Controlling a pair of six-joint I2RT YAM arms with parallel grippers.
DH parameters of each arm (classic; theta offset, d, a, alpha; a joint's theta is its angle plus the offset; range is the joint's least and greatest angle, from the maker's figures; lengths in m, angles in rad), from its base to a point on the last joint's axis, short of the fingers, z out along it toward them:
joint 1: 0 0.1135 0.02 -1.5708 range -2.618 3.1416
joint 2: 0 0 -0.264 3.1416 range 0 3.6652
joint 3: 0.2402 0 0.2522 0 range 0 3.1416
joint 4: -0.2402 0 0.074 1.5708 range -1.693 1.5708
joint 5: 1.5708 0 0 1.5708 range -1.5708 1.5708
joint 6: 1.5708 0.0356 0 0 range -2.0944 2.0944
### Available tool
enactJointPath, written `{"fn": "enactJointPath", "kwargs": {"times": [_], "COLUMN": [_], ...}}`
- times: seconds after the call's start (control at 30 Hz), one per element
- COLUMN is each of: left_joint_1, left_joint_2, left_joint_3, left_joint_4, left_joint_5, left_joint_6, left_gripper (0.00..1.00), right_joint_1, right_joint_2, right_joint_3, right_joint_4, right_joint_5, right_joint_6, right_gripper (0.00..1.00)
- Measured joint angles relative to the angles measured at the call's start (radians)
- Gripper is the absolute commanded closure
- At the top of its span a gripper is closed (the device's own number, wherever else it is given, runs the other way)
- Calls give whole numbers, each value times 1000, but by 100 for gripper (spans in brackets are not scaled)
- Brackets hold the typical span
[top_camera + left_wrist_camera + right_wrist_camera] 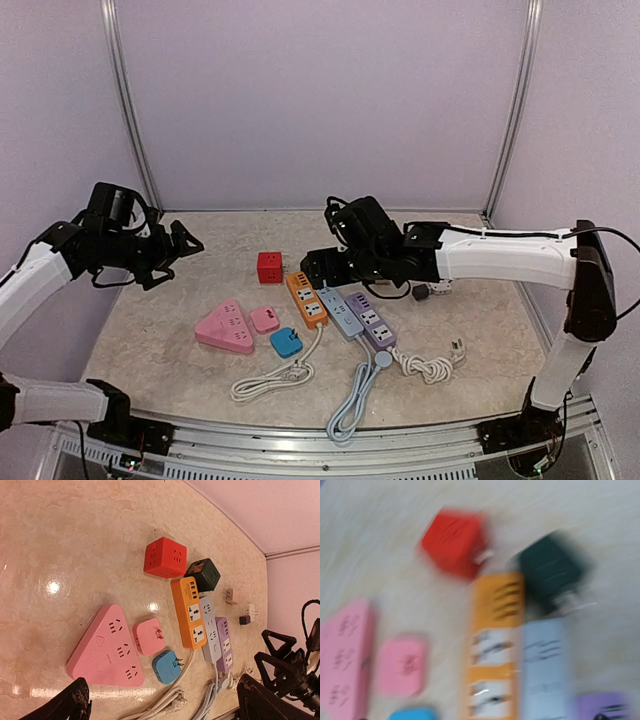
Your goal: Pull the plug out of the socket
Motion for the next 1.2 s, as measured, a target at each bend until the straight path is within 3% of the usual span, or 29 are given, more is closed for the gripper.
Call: {"fn": "enactJointPath", "kwargs": {"times": [0.23, 0.43, 0.7, 0.8, 0.93, 1.2], "left_joint_1": [44, 274, 533, 542, 542, 542], "left_joint_2": [-31, -14, -15, -14, -16, -93], "left_joint_3": [53, 24, -247, -301, -307, -458], "left_joint_4": [-43, -23, 275, 348, 435, 634], "left_joint_5": [-91, -99, 51, 53, 32, -23], "left_joint_6": [43, 69, 223, 251, 266, 280], "left_gripper": [1, 1, 1, 1, 1, 1], "right_joint_1": [-169, -267, -690, -877, -1038, -1061], "right_joint_2": [-323, -601, -867, -868, -760, -463], "right_joint_3": [-332, -698, -1007, -1106, -1202, -1264], "right_joint_4": [200, 430, 686, 782, 928, 1327], "right_joint_5": [174, 368, 342, 274, 216, 158], "right_joint_6": [-28, -175, -371, -381, -386, -449], "right_gripper": [1, 0, 0, 0, 0, 0]}}
